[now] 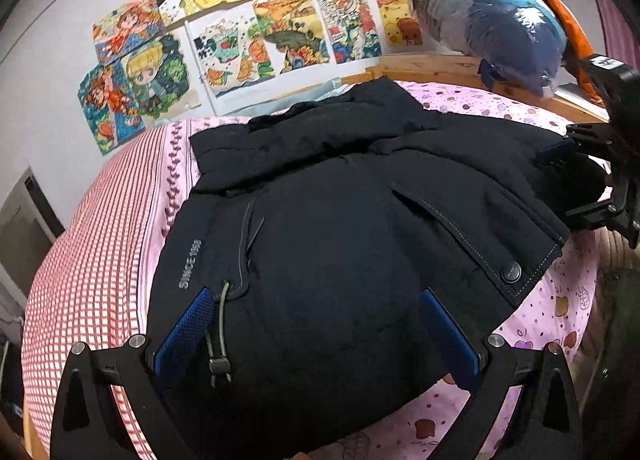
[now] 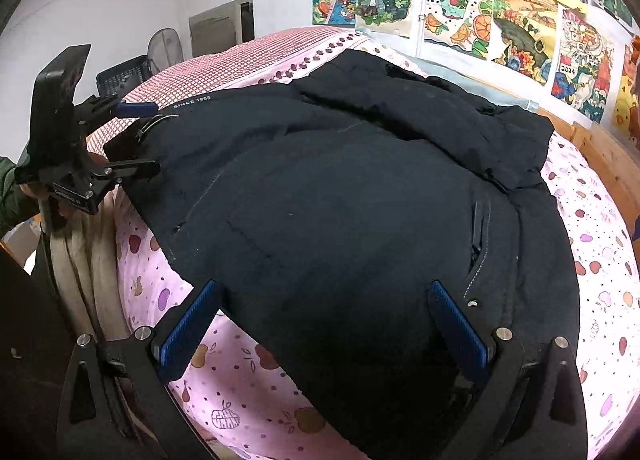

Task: Fold large clothes
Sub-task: 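Close both tools on the jacket's side edges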

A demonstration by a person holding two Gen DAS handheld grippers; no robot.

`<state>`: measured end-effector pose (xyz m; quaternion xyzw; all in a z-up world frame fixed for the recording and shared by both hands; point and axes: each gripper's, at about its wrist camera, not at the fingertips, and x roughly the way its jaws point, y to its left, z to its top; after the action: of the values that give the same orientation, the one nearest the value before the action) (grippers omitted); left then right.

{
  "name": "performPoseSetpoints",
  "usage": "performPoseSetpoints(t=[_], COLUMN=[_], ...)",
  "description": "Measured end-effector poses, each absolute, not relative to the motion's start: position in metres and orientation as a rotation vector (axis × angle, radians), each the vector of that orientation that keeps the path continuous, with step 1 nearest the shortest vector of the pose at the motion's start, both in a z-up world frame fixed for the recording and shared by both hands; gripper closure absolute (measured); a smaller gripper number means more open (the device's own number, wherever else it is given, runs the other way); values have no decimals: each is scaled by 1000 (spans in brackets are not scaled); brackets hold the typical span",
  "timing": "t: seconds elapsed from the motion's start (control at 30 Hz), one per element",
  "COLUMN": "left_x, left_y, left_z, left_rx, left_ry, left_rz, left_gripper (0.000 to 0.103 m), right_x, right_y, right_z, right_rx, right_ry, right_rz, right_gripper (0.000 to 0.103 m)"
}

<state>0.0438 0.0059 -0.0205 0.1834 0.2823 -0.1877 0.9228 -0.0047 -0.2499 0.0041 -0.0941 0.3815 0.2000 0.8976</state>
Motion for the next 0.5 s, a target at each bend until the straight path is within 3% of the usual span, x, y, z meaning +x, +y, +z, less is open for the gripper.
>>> performPoseSetpoints(t=[0.5], left_x=[28], left_y=[5], left_z=[-32], left_rx=[406], left_ry=[635], left_rz=[-369], left_gripper=[0], right_x=[-15], right_y=[-236], right_z=[-4], right_rx=[-335], right_ry=[810], right_rz=[424], right_gripper=[1])
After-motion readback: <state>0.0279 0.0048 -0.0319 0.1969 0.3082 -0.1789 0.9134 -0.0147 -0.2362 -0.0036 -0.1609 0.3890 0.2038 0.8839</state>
